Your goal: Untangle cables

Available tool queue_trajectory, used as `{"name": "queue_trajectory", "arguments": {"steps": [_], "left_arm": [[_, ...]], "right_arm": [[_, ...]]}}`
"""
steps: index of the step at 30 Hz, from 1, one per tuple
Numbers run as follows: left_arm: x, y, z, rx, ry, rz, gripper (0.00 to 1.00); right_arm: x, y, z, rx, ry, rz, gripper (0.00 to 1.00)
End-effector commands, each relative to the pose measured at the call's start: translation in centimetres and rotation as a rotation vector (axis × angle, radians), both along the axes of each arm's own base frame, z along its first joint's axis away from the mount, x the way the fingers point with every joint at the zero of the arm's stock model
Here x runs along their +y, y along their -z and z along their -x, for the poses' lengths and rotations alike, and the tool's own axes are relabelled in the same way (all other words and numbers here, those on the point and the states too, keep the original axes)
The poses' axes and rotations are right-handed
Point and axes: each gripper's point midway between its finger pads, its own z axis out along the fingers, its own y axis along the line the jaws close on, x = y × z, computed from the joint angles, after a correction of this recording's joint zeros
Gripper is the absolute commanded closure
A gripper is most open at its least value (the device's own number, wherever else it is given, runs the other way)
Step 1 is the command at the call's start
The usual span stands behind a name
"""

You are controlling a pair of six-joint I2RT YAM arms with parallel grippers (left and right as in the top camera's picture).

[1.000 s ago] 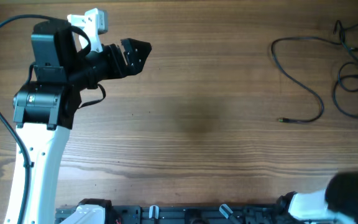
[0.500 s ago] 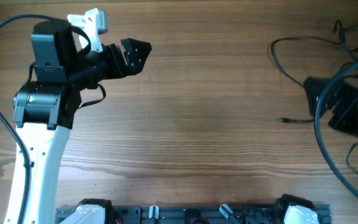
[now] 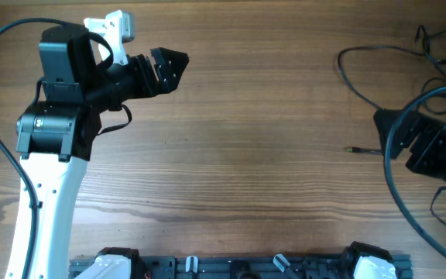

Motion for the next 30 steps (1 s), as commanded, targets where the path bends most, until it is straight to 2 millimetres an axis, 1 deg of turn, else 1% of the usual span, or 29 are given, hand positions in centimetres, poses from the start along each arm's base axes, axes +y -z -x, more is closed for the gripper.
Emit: {"name": "queue_trajectory", "arguments": {"steps": [1,3,5,8,13,15,16,18,19,21,24,30], "left_arm": [[-0.1,-0.3,-0.1,-0.007,0.001,0.001,0.00],[-0.1,-0.3,-0.1,-0.007,0.001,0.001,0.00],[-0.1,-0.3,-0.1,-0.007,0.001,0.001,0.00],[-0.1,-0.3,-0.1,-0.007,0.001,0.001,0.00],[-0.1,-0.3,-0.1,-0.007,0.001,0.001,0.00],[-0.1,-0.3,-0.1,-0.007,0.001,0.001,0.00],[-0.1,-0.3,-0.1,-0.007,0.001,0.001,0.00],[-0.1,-0.3,-0.1,-0.007,0.001,0.001,0.00],[-0.1,-0.3,-0.1,-0.007,0.001,0.001,0.00],[-0.1,-0.3,-0.1,-0.007,0.001,0.001,0.00],[-0.1,-0.3,-0.1,-0.007,0.001,0.001,0.00],[-0.1,-0.3,-0.1,-0.007,0.001,0.001,0.00]], "right_arm": [[-0.1,-0.1,-0.2,-0.098,-0.047,0.120,0.00],[-0.3,-0.1,-0.6,-0.167,-0.036,0.182,0.00],[-0.2,-0.1,-1.3,-0.275,-0.029,0.243,0.00],[0.9,0.6,-1.9,-0.432,-0.072,0.287,0.00],[1.9,3.1,-2.8,-0.700,-0.087,0.312,0.00],[2.3,4.3,-2.5,-0.780,-0.089,0.313,0.00],[2.4,5.4,-2.0,-0.828,-0.085,0.312,0.00],[2.5,6.6,-1.5,-0.864,-0.077,0.313,0.00],[2.5,7.7,-1.2,-0.894,-0.067,0.312,0.00],[2.6,9.3,-0.9,-0.917,-0.067,0.308,0.00],[2.6,11.6,-1.1,-0.922,-0.066,0.307,0.00],[2.7,15.3,-1.8,-0.909,-0.068,0.298,0.00]]}}
